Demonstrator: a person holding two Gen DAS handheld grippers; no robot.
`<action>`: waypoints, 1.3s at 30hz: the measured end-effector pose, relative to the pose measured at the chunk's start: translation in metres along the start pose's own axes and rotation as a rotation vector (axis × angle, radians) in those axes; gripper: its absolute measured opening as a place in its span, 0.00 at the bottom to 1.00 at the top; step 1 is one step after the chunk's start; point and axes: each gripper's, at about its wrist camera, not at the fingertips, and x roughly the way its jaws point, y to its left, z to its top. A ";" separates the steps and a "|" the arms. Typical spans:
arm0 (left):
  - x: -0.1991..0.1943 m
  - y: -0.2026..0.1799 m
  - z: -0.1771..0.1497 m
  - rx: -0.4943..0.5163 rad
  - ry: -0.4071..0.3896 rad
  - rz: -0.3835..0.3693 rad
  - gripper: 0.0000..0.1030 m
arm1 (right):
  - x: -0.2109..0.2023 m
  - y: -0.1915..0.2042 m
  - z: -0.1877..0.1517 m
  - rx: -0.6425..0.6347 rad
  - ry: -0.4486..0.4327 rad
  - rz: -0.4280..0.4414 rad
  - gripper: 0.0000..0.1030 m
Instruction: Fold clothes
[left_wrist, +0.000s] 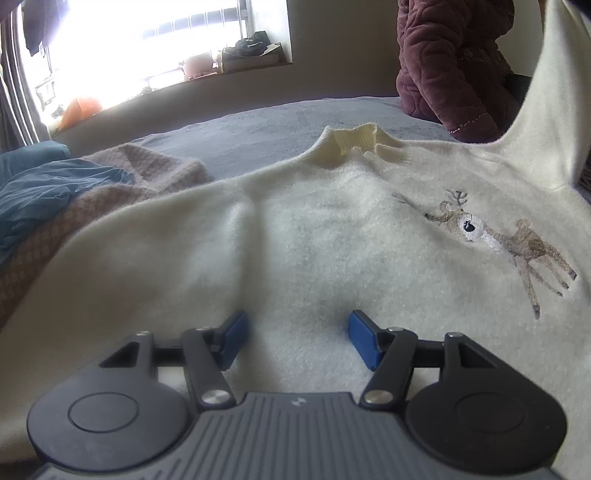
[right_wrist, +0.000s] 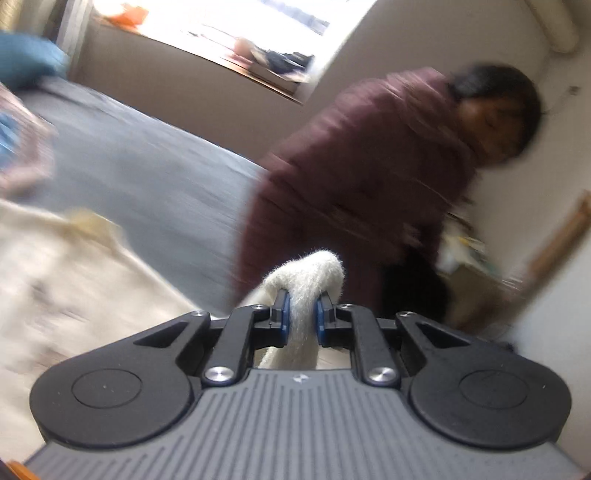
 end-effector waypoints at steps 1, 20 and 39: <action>0.000 0.000 0.000 0.000 0.000 0.000 0.61 | -0.008 0.014 0.011 -0.003 -0.022 0.064 0.11; -0.003 0.008 -0.001 -0.019 -0.016 -0.040 0.62 | 0.040 0.099 -0.034 0.327 -0.090 0.549 0.53; -0.047 0.056 -0.015 -0.657 0.112 -0.375 0.68 | 0.117 0.102 -0.277 1.055 0.222 0.651 0.53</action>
